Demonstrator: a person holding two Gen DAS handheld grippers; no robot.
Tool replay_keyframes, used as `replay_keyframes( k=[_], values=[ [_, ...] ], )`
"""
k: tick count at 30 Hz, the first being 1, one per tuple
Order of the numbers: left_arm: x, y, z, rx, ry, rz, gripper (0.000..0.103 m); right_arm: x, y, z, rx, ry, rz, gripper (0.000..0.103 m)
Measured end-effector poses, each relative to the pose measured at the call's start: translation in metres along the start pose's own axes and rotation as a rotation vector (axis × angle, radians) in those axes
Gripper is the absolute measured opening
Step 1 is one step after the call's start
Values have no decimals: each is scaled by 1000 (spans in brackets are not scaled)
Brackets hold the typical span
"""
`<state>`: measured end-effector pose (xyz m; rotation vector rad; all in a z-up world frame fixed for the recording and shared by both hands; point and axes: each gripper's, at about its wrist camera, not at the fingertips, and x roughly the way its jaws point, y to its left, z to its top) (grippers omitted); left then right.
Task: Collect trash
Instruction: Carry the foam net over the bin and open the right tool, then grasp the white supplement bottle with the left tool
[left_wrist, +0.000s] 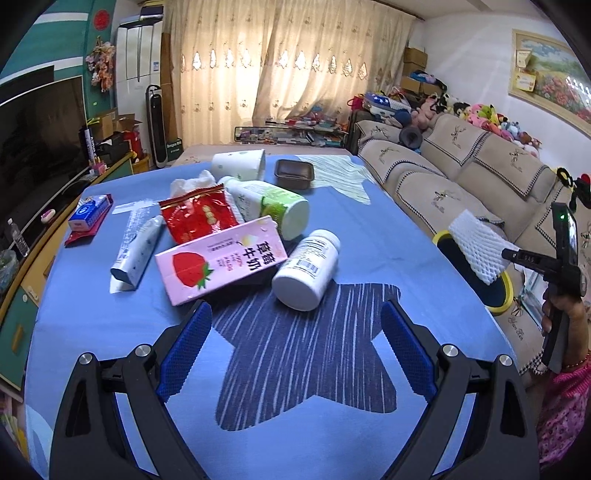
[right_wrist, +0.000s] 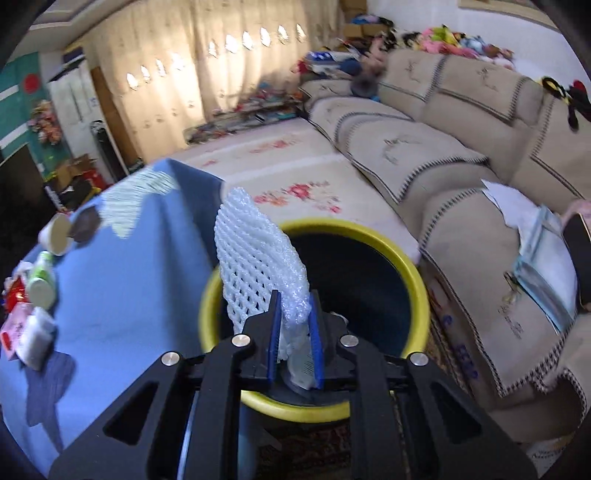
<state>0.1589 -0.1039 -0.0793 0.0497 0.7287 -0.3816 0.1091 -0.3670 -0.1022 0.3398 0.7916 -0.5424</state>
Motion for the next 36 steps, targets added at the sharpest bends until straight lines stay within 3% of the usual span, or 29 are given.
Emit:
replay_keyframes(
  k=[8,22,36],
  values=[
    [13,-6,0,7,29,-8,91,18,-15,-6,27,23,-27,31],
    [52,-3,3,13,76,-38,91,24,2,-12,1,45,11,32],
    [115,4,21,4,147,-106,89,31,0,-15,10,61,34,34]
  ],
)
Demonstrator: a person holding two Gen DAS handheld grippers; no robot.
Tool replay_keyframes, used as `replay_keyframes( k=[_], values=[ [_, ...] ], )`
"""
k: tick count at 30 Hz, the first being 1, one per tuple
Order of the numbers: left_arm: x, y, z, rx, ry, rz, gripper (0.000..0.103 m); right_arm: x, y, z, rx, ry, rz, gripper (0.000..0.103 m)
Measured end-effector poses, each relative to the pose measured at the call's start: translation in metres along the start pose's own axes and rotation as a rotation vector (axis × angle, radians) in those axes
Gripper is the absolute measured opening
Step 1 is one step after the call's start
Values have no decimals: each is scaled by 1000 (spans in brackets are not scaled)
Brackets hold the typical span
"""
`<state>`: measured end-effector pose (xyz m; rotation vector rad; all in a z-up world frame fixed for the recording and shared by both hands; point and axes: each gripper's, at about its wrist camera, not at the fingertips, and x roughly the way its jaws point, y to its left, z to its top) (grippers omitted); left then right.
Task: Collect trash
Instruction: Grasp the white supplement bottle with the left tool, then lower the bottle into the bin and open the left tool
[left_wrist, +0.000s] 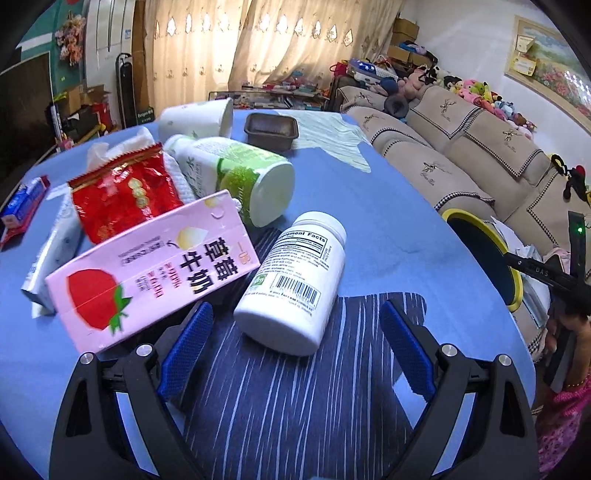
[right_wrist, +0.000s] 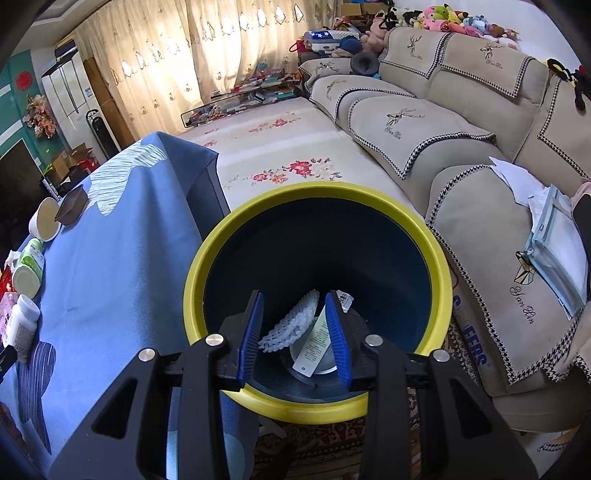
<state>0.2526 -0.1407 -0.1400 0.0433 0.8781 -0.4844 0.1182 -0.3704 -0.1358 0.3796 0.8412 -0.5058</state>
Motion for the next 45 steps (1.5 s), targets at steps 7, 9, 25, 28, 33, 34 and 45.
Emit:
replay_keyframes(
  k=[7,9,25,28,33,34,45],
  values=[
    [20,-4,9,5,15,-21,80,7,-1,-2,7,13,8,37],
    [23,-4,12,2,14,-25,79,8,-1,-2,7,17,11,37],
    [30,-11,18,-1,16,-18,47,9,-6,-4,18,18,31,37],
    [20,-22,17,21,0,-31,47,4,-9,-3,21,10,30,37],
    [4,-49,20,65,-25,-71,47,-5,-16,-4,33,-6,30,37],
    [2,-55,22,76,-28,-79,47,-6,-18,-4,35,-8,30,37],
    [9,-160,47,260,-14,-224,47,-28,-65,-5,101,-53,-2,37]
  ],
)
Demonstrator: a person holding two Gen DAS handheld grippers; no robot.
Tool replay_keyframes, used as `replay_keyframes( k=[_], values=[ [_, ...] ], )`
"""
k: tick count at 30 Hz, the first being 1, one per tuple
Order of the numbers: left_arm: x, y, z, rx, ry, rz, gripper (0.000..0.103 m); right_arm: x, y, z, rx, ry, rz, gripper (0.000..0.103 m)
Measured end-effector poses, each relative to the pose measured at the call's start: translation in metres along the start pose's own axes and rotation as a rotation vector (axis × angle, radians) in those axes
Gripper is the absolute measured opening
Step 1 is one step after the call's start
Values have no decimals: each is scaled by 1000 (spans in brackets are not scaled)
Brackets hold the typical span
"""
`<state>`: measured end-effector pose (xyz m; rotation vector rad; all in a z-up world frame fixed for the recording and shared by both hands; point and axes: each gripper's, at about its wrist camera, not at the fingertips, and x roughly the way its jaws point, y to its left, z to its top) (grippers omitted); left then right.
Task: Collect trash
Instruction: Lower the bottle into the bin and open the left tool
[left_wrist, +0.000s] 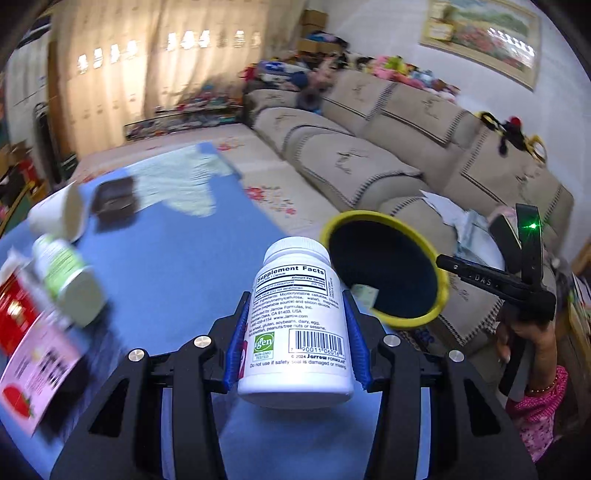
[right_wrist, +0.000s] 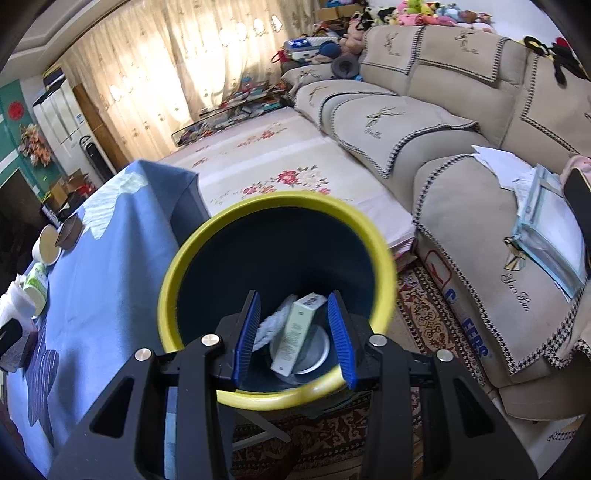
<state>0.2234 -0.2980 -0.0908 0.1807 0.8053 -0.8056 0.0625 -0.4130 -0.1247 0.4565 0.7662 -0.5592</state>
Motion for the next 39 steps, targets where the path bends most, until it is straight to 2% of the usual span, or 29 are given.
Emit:
replay_keyframes(
  k=[8,13,17,18,21,26,33,39],
  values=[
    [67,-62,33,95,85,-83,47,-2,-37,1,54,0,-35,37],
    [106,-93,44,149,132,-106,47,1,-49,-1,77,11,-34,37],
    [133,-110,55,151,157,-118,47,2,-56,-1,91,16,-37,37],
    [136,-111,58,147,158,-113,48,2,-57,-1,93,16,-38,37],
    [141,-112,64,137,145,-90,65,2,-59,-1,96,17,-40,37],
    [123,-104,64,114,112,-82,66,1,-57,-2,92,18,-33,38],
    [58,-68,47,36,26,-47,72,-2,-39,-2,52,16,-8,40],
    [-9,-26,21,-58,-57,29,76,-6,-20,-3,17,16,-2,40]
  ],
)
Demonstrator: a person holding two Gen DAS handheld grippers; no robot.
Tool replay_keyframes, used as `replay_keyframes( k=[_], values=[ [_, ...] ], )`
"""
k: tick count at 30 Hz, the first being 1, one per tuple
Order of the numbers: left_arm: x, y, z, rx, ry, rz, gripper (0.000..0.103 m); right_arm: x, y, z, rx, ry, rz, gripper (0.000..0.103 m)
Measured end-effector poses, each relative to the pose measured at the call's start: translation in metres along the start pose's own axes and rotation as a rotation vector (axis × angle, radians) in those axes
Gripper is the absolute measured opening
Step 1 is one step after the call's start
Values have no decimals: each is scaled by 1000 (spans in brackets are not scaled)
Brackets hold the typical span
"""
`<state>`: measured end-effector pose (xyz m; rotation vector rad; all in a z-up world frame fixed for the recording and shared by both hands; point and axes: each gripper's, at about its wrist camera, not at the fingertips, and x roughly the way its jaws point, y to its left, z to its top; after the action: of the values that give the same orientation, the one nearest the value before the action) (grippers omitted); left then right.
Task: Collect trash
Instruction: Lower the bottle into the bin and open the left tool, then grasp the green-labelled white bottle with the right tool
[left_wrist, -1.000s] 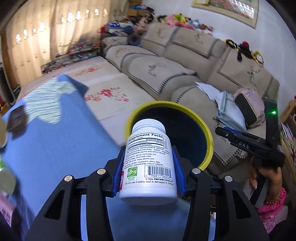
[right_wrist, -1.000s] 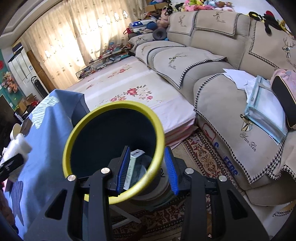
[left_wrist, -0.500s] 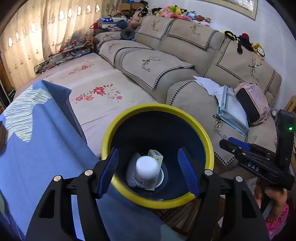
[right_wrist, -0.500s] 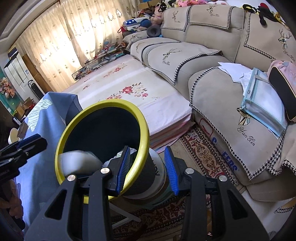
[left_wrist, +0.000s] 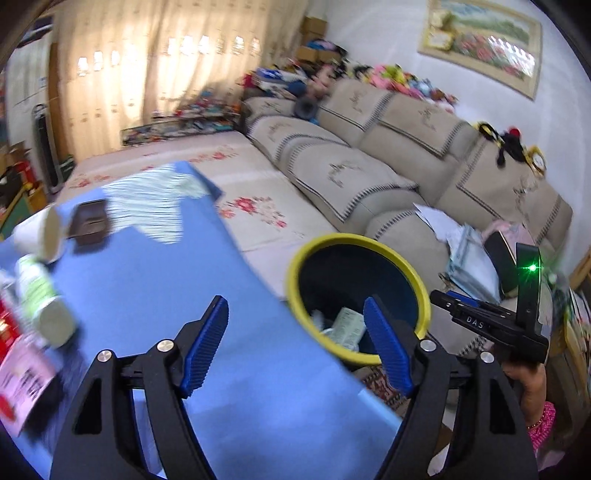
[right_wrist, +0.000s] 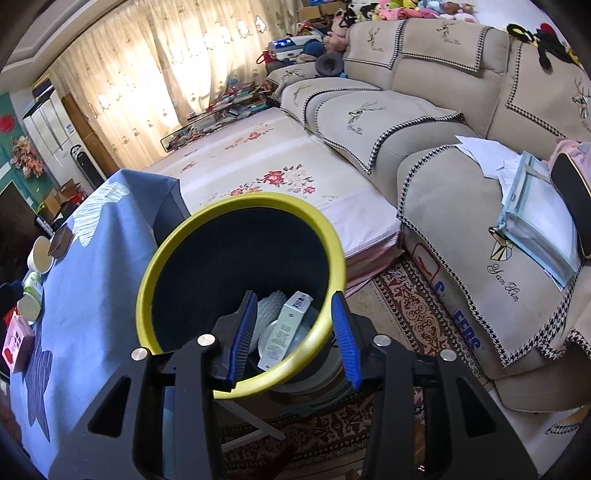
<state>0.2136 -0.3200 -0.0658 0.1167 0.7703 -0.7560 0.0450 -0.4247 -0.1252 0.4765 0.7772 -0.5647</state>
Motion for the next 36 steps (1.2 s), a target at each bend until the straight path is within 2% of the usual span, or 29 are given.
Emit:
replay_keyframes(
  k=[5,9,14,18,26,33,36],
  values=[
    [-51,38,-20,-60,-48,81,83,-1,24,-1,-47,10,19,40],
    [-94,74,-42,-120,-82,162,87,3,63,-6,-116,29,68,41],
    [-139,114,-71,-174,-105,273,87,6,135,-11,-245,60,189,41],
    [-169,144,-94,-234,-125,326,87,7,208,-18,-361,88,308,41],
    [-199,183,-121,-304,-143,359,88,6,329,-29,-541,110,488,41],
    [-194,191,-125,-347,-145,352,88,22,385,-25,-637,117,537,41],
    [-190,194,-127,-357,-137,344,88,29,400,-25,-664,119,551,46]
  ],
)
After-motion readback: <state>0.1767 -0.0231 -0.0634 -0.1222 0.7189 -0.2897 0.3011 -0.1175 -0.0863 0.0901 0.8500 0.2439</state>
